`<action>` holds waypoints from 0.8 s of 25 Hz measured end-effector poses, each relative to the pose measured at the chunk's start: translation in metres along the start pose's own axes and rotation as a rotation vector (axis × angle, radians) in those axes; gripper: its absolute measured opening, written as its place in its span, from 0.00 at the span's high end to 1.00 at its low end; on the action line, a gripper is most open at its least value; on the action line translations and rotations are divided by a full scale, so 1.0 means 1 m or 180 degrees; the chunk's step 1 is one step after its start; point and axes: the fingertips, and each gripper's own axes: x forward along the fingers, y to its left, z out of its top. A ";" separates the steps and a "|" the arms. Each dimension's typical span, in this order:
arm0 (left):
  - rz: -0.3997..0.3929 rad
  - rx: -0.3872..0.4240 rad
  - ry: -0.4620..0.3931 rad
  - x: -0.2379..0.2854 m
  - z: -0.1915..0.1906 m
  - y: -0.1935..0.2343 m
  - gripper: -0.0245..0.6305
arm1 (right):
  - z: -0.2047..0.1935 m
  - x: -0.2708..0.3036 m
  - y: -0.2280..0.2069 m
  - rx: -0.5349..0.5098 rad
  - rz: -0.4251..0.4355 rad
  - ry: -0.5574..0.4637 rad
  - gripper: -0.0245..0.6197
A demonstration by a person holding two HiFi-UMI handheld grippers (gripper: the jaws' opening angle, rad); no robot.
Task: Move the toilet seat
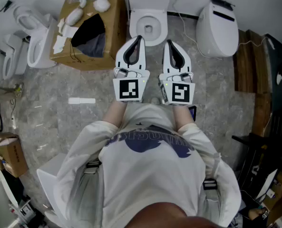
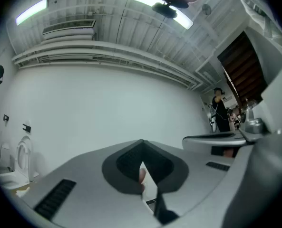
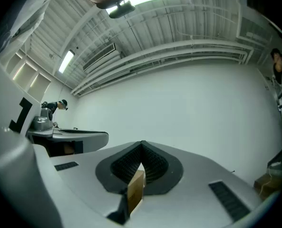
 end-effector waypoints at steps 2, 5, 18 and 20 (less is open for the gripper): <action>0.0005 -0.0002 0.0013 -0.001 0.000 0.000 0.97 | 0.001 -0.001 0.001 0.0002 0.0005 -0.0002 0.95; 0.0002 0.0022 0.0036 -0.002 -0.001 -0.001 0.97 | 0.001 -0.002 0.002 0.0003 0.0023 -0.0008 0.95; 0.0064 -0.0020 0.0086 -0.006 -0.004 -0.002 0.97 | 0.000 -0.009 -0.004 0.0030 0.0048 -0.0008 0.95; 0.0031 -0.0134 0.0053 -0.007 -0.004 -0.004 0.97 | -0.001 -0.011 -0.006 0.0065 0.0072 -0.0025 0.95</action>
